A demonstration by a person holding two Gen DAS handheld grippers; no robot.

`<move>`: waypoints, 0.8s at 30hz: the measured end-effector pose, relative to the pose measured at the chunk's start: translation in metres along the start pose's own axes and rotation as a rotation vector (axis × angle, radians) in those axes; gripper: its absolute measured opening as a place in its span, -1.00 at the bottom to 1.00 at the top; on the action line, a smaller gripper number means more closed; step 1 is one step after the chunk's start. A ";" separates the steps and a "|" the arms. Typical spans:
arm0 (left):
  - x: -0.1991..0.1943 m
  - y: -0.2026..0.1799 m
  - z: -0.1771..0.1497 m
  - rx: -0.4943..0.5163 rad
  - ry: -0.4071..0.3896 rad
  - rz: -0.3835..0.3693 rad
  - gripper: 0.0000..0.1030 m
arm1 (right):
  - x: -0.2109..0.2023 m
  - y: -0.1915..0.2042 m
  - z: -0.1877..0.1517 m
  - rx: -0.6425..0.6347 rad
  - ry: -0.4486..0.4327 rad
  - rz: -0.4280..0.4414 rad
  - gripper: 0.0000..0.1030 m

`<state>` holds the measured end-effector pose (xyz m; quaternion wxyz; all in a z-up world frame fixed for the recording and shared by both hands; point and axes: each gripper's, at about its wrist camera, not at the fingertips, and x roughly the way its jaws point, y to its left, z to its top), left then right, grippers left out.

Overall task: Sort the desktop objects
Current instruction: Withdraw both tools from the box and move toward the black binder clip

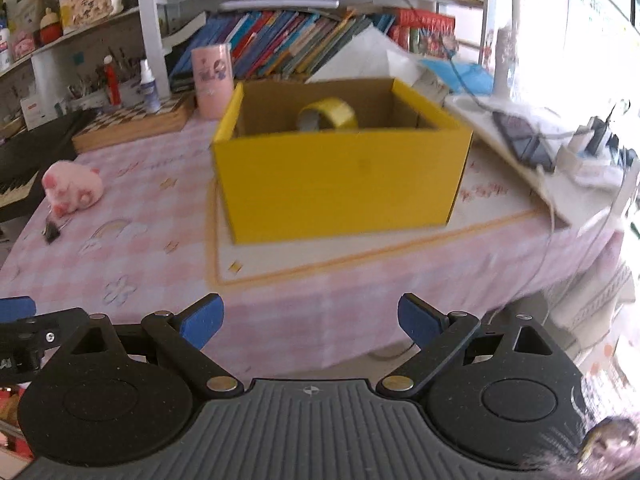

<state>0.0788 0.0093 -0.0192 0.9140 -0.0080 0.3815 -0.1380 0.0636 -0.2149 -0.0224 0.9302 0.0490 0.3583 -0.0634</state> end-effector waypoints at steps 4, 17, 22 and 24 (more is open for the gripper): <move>-0.014 0.016 -0.010 -0.012 0.006 0.042 0.49 | -0.008 0.022 -0.011 -0.010 0.007 0.039 0.83; -0.053 0.066 -0.032 -0.136 -0.050 0.135 0.49 | -0.027 0.081 -0.014 -0.149 -0.046 0.174 0.78; -0.060 0.079 -0.032 -0.177 -0.071 0.164 0.49 | -0.026 0.096 -0.012 -0.192 -0.029 0.216 0.78; -0.063 0.081 -0.032 -0.184 -0.079 0.170 0.49 | -0.024 0.102 -0.013 -0.214 -0.019 0.224 0.77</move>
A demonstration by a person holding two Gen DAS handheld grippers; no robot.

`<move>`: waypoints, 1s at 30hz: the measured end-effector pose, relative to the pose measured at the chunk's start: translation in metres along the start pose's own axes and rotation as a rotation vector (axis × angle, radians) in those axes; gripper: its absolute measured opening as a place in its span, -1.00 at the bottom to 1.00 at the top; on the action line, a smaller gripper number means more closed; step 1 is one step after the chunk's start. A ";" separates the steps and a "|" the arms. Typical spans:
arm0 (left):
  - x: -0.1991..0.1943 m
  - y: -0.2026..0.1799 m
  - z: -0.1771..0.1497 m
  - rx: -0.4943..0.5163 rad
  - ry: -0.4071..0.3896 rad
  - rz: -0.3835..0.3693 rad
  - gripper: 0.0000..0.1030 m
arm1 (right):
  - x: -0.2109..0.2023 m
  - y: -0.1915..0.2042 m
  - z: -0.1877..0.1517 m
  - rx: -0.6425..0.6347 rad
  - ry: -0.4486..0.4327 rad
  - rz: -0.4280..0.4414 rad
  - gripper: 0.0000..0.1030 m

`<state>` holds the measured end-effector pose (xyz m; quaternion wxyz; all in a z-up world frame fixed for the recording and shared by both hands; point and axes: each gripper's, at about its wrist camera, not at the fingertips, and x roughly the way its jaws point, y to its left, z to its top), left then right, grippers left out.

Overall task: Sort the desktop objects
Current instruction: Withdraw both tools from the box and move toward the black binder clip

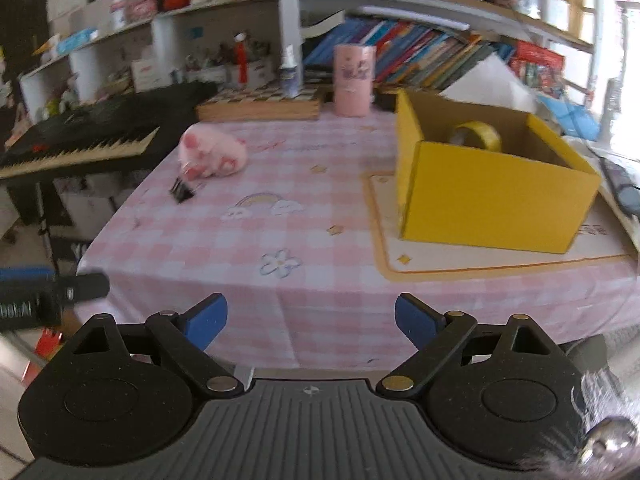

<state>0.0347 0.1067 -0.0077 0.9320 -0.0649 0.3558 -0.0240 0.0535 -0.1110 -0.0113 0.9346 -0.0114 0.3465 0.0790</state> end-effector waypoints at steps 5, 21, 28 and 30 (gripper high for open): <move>0.000 0.004 -0.001 -0.009 -0.004 0.013 0.49 | 0.004 0.008 0.002 -0.029 -0.008 0.009 0.70; 0.019 0.009 0.012 -0.009 -0.017 -0.003 0.45 | 0.026 0.007 0.022 -0.025 -0.008 0.016 0.54; 0.045 0.006 0.025 -0.007 0.005 0.023 0.43 | 0.057 0.003 0.043 -0.009 -0.008 0.056 0.53; 0.055 0.007 0.032 -0.005 0.011 0.037 0.43 | 0.067 0.003 0.054 -0.016 -0.015 0.077 0.53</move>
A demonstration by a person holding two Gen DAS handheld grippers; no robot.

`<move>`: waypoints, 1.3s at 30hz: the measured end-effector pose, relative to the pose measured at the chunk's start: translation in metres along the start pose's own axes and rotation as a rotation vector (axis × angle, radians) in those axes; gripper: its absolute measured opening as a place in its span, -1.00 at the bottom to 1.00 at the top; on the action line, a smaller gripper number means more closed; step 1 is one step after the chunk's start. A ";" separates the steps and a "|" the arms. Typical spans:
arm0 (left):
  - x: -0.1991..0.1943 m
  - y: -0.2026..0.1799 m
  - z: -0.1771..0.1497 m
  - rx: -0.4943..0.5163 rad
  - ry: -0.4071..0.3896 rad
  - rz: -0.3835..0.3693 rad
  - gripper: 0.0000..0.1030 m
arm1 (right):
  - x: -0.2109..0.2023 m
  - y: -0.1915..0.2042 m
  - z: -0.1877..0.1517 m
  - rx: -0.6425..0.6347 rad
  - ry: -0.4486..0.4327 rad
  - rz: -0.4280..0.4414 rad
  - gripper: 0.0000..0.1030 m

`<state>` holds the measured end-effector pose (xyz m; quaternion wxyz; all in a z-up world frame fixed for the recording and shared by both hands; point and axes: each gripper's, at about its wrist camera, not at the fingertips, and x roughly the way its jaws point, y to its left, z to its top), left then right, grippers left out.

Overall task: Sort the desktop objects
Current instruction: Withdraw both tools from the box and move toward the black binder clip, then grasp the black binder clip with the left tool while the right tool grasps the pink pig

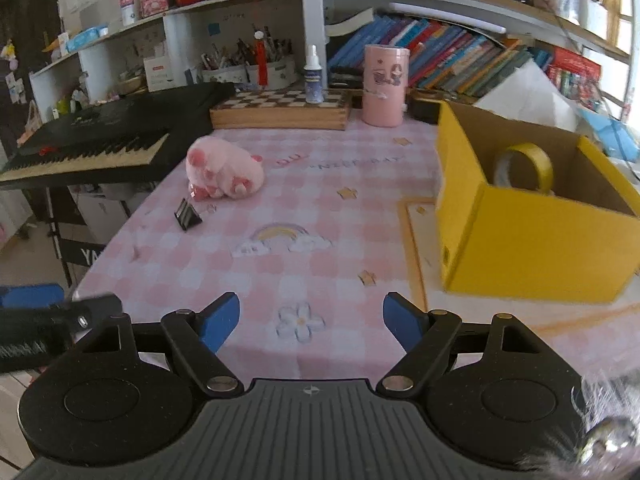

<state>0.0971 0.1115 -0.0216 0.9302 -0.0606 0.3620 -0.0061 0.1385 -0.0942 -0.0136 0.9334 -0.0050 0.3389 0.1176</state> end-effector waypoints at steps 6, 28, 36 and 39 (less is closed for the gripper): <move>0.035 0.002 0.025 -0.010 0.010 0.048 0.43 | 0.033 -0.005 0.035 -0.014 -0.016 0.049 0.53; 0.147 0.014 0.080 0.122 0.062 0.039 0.28 | 0.135 -0.014 0.104 -0.040 0.048 0.181 0.53; 0.167 0.014 0.084 0.283 0.072 -0.033 0.23 | 0.154 -0.013 0.115 -0.073 0.065 0.204 0.53; 0.172 0.018 0.083 0.325 0.089 -0.067 0.21 | 0.161 -0.013 0.119 -0.079 0.064 0.207 0.53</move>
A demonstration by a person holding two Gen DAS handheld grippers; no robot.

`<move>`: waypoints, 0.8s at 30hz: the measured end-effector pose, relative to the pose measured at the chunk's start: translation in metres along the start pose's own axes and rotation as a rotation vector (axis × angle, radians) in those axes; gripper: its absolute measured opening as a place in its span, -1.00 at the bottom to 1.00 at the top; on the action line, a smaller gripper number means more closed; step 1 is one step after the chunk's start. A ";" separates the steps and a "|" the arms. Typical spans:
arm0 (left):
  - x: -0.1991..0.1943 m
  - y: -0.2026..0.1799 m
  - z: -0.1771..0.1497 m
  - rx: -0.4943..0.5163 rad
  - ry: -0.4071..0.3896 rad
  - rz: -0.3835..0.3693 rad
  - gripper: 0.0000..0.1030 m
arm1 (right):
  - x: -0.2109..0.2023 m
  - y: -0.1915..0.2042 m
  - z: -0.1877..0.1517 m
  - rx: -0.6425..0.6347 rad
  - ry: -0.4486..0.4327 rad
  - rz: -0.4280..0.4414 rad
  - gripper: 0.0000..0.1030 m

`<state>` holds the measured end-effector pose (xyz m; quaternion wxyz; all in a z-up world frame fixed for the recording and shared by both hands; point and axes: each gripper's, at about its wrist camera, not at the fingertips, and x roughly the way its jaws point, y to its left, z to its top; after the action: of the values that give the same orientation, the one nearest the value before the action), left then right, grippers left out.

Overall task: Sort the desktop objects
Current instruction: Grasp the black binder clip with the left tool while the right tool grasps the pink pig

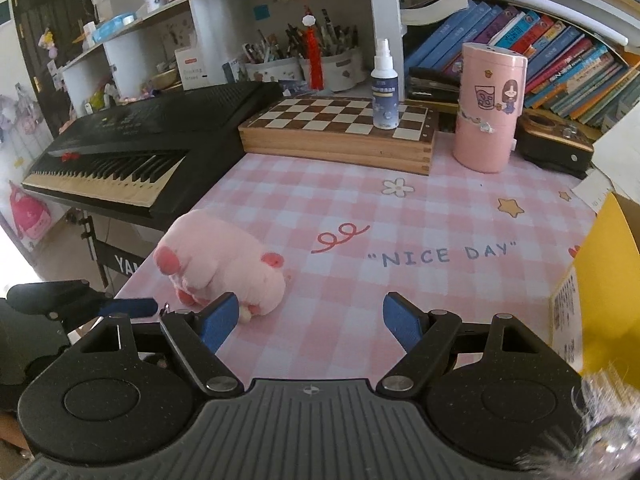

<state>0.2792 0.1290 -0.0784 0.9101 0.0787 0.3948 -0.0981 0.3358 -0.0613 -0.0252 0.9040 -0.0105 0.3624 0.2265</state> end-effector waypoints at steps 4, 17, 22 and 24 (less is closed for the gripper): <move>0.006 0.008 -0.001 -0.028 -0.001 -0.036 0.15 | 0.011 0.000 0.007 -0.012 0.009 0.017 0.53; -0.022 0.011 -0.012 -0.170 0.002 0.013 -0.21 | 0.058 0.042 0.027 -0.161 0.068 0.120 0.68; -0.046 0.021 -0.022 -0.275 -0.009 0.045 -0.21 | 0.075 0.062 0.033 -0.248 0.056 0.152 0.77; -0.055 0.025 -0.024 -0.307 -0.022 0.061 -0.21 | 0.082 0.072 0.034 -0.307 0.068 0.163 0.78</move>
<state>0.2315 0.1653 -0.0524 0.9184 -0.0504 0.3924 -0.0100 0.3799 0.0427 -0.0436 0.8575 -0.1267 0.3538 0.3514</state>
